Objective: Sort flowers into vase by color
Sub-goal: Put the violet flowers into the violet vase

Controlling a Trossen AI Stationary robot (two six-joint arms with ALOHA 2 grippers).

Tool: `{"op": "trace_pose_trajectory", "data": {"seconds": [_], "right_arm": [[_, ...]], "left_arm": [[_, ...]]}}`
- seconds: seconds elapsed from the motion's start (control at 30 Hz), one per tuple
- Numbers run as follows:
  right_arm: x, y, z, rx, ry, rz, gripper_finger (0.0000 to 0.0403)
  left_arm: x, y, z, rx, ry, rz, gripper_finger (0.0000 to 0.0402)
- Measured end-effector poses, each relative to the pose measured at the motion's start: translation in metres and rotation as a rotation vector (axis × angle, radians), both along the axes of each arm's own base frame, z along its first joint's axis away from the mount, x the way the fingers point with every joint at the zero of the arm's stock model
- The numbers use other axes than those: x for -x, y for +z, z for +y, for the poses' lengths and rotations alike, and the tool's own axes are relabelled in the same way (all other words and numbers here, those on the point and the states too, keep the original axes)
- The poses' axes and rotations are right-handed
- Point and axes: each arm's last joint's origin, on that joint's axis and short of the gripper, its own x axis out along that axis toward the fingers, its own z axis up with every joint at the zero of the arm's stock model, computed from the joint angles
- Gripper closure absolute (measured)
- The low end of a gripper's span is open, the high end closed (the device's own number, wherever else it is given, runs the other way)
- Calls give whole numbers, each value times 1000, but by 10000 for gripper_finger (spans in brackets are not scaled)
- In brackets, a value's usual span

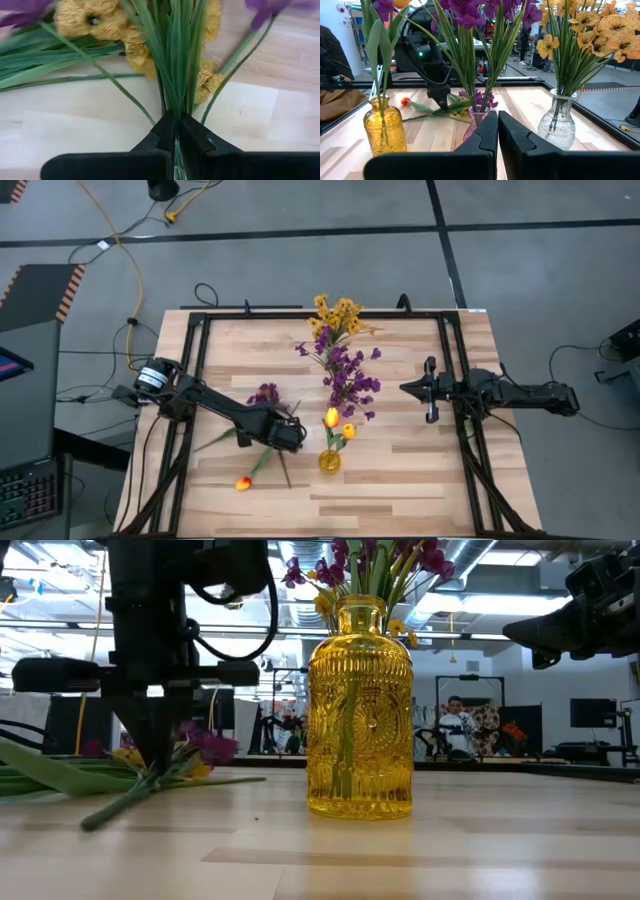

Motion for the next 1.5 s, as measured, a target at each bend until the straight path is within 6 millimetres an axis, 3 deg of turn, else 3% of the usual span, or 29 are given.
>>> {"op": "trace_pose_trajectory", "data": {"seconds": [0.57, 1.23, 1.5], "right_arm": [[0, 0, 0, 0, 0, 0, 360], [0, 0, 0, 0, 0, 0, 360], [0, 0, 0, 0, 1, 0, 360]], "left_arm": [[28, 74, -4, -134, -59, -121, 401], [68, 141, 22, -532, -270, -307, 401], [86, 162, 30, -606, -323, -354, 401]]}}
